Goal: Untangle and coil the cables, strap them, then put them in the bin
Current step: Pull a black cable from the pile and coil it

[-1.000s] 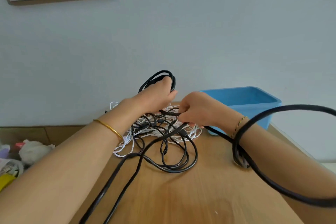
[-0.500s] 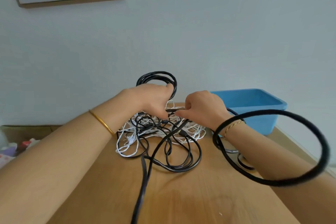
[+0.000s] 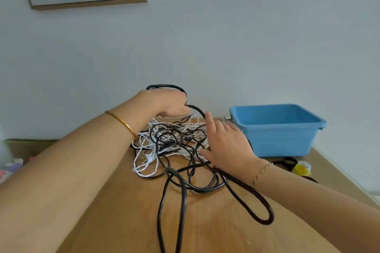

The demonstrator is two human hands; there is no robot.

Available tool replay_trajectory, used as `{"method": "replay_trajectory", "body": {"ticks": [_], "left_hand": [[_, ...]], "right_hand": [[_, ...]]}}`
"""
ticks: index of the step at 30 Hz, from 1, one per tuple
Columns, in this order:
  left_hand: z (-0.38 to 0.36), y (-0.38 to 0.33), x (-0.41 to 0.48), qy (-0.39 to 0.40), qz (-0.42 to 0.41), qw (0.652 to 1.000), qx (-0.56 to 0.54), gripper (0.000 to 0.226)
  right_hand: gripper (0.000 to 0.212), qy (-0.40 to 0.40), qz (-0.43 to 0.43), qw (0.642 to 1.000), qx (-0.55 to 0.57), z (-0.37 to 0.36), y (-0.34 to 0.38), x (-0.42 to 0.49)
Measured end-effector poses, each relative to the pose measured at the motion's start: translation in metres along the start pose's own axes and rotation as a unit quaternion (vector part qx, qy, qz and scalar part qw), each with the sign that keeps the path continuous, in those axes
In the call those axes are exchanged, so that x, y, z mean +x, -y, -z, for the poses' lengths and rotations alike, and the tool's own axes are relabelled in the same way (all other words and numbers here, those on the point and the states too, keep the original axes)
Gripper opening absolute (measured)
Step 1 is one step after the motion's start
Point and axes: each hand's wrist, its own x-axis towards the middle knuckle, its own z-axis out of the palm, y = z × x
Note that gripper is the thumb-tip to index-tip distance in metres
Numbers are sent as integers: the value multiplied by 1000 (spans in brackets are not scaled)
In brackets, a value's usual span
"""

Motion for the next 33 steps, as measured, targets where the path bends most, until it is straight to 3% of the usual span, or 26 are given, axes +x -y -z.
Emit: {"method": "replay_trajectory", "body": {"ticks": [2, 4, 6, 8, 10, 13, 18, 21, 25, 29, 33], "left_hand": [[3, 2, 2, 70, 18, 990, -124, 21], [8, 0, 0, 145, 43, 951, -269, 13], [16, -2, -5, 204, 51, 905, -370, 15], [23, -2, -10, 256, 35, 849, -462, 21], [29, -1, -14, 301, -3, 778, -551, 20], [30, -2, -14, 330, -56, 681, -651, 20], [27, -1, -4, 335, -129, 552, -752, 21], [25, -6, -2, 305, -141, 503, -796, 20], [25, -18, 0, 209, -117, 468, -850, 27], [25, -26, 2, 173, -140, 400, -889, 21], [35, -32, 5, 102, -134, 293, -941, 16]], "right_hand": [[73, 21, -26, 993, 117, -3, -7, 1], [39, 28, -90, 959, 267, -4, -20, 8], [16, 42, -153, 889, 431, -3, -31, 15], [12, 66, -181, 802, 565, 1, -36, 18], [16, 79, -187, 756, 623, 4, -36, 20], [24, 84, -180, 755, 625, 2, -34, 24], [29, 79, -187, 702, 683, 2, -32, 28], [28, 61, -207, 692, 689, 2, -33, 30], [19, 48, -229, 677, 698, 4, -34, 32], [14, 34, -222, 647, 729, 11, -38, 34], [4, 38, -207, 645, 734, 13, -35, 34]]}}
